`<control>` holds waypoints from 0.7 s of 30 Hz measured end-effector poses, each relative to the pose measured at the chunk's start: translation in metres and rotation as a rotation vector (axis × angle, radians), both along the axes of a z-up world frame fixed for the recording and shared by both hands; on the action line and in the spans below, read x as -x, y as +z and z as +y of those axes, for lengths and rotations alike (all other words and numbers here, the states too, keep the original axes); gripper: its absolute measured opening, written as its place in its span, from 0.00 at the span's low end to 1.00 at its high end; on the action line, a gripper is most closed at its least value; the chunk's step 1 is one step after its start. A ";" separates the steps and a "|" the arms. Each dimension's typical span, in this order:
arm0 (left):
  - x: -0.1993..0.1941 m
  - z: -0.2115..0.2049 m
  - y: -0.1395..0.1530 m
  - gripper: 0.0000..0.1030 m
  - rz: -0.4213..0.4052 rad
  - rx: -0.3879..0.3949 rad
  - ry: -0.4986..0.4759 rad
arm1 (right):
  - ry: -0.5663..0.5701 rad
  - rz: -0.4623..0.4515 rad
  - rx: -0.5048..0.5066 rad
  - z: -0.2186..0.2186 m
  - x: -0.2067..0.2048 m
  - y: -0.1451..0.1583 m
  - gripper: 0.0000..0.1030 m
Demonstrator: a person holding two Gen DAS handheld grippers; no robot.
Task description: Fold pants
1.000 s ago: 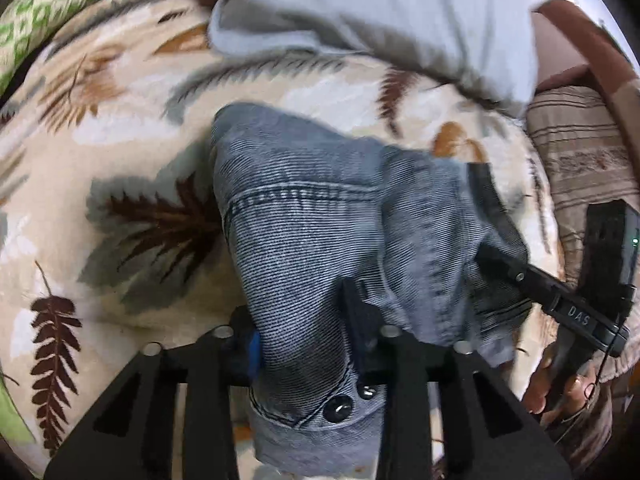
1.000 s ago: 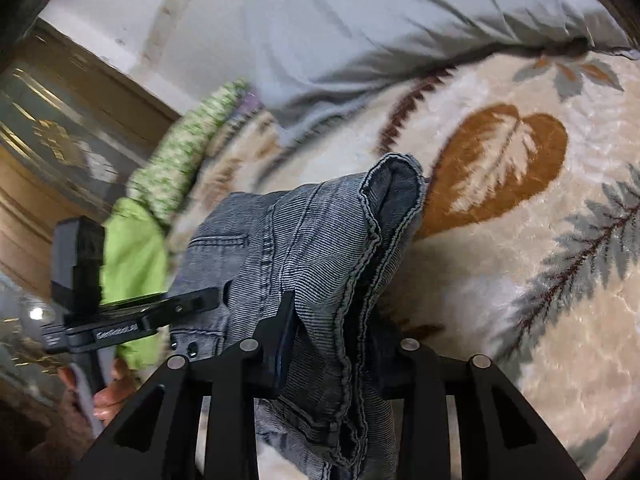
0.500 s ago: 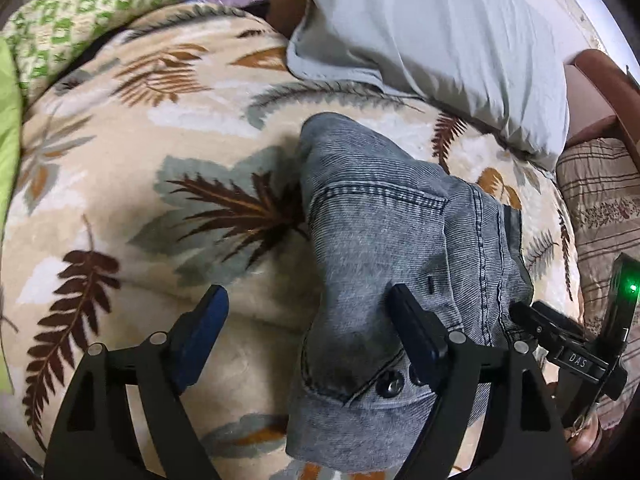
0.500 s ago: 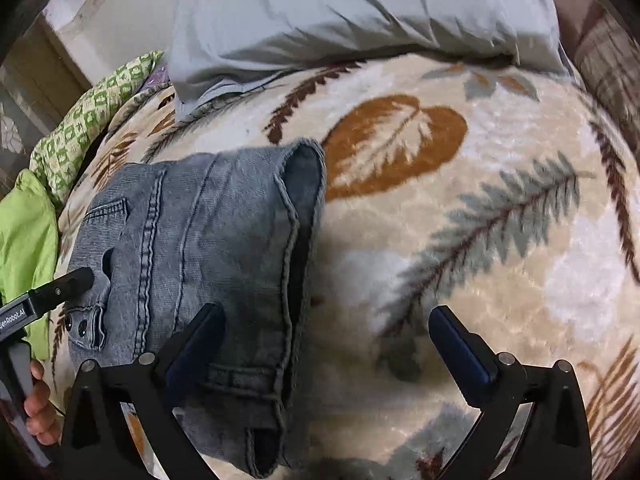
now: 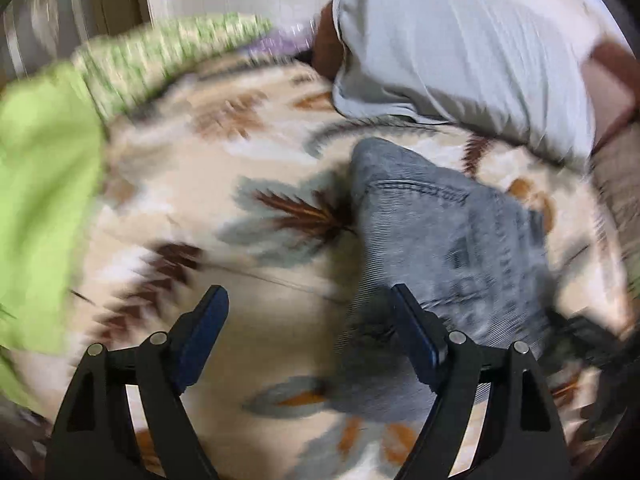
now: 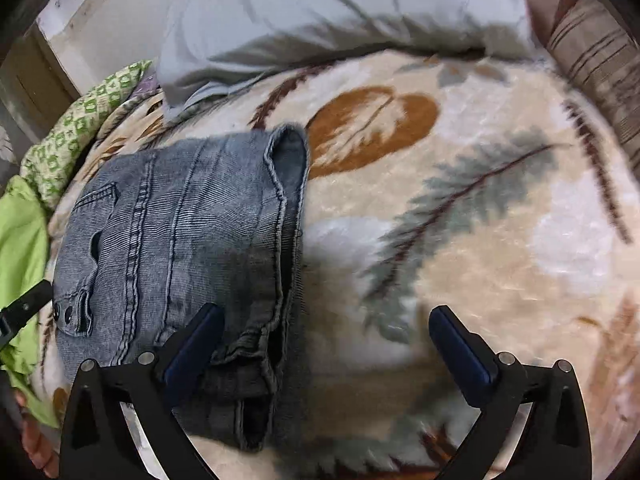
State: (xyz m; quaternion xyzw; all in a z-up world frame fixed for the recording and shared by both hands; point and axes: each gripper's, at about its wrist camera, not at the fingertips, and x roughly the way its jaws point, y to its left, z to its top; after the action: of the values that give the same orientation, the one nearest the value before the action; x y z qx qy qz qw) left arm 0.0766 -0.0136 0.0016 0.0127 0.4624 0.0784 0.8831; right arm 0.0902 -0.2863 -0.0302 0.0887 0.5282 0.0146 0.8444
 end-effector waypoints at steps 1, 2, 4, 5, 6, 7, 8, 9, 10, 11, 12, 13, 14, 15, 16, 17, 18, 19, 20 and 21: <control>0.005 -0.003 0.003 0.80 -0.009 -0.063 -0.004 | 0.003 -0.010 0.014 0.001 0.005 0.007 0.99; 0.011 -0.004 0.005 0.80 -0.021 -0.111 -0.005 | 0.001 -0.017 0.034 0.001 0.013 0.018 0.99; 0.024 -0.002 0.009 0.80 -0.041 -0.140 0.000 | -0.003 -0.022 0.051 0.000 0.026 0.032 0.99; 0.029 0.000 0.009 0.80 -0.040 -0.128 0.004 | -0.001 -0.020 0.054 -0.001 0.036 0.040 0.99; 0.033 0.003 0.009 0.80 -0.034 -0.104 0.002 | 0.001 -0.021 0.056 0.003 0.038 0.044 0.99; 0.039 0.007 0.009 0.80 -0.024 -0.067 -0.002 | 0.001 -0.032 0.063 0.002 0.048 0.051 0.99; 0.043 0.008 0.009 0.80 -0.020 -0.052 -0.004 | -0.001 -0.043 0.076 0.003 0.056 0.056 0.99; 0.047 0.009 0.008 0.80 -0.017 -0.040 -0.008 | 0.002 -0.057 0.102 0.005 0.065 0.063 0.99; 0.049 0.009 0.008 0.80 -0.014 -0.033 -0.016 | 0.011 -0.078 0.126 0.008 0.074 0.069 0.99; 0.051 0.007 0.006 0.80 -0.007 -0.025 -0.030 | 0.019 -0.095 0.145 0.010 0.081 0.074 0.99; 0.053 0.005 0.005 0.80 0.000 -0.019 -0.044 | 0.026 -0.113 0.173 0.013 0.089 0.079 0.99; 0.056 0.003 0.005 0.80 0.010 -0.019 -0.061 | 0.032 -0.131 0.199 0.016 0.096 0.084 0.99; 0.059 0.000 0.005 0.80 0.015 -0.021 -0.073 | 0.042 -0.148 0.221 0.020 0.103 0.088 0.99; 0.061 -0.002 0.005 0.80 0.017 -0.022 -0.086 | 0.048 -0.156 0.232 0.021 0.106 0.089 0.99; 0.065 -0.005 0.005 0.80 0.018 -0.020 -0.102 | 0.055 -0.165 0.250 0.024 0.110 0.092 0.99; 0.068 -0.007 0.005 0.80 0.020 -0.015 -0.115 | 0.059 -0.171 0.261 0.025 0.114 0.094 0.99; 0.070 -0.010 0.005 0.80 0.022 -0.010 -0.126 | 0.063 -0.178 0.269 0.027 0.117 0.095 0.99; 0.073 -0.012 0.005 0.80 0.028 -0.003 -0.138 | 0.068 -0.182 0.272 0.029 0.120 0.096 0.99; 0.075 -0.014 0.005 0.80 0.033 0.004 -0.148 | 0.070 -0.181 0.274 0.030 0.122 0.097 0.99; 0.075 -0.016 0.005 0.80 0.040 0.010 -0.157 | 0.071 -0.180 0.274 0.031 0.123 0.097 0.99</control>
State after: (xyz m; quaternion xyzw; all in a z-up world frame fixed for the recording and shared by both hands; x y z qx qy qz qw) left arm 0.0012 -0.0295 0.0068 0.0463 0.4777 0.0062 0.8773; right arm -0.0324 -0.2557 0.0668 -0.0477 0.4501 -0.0199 0.8915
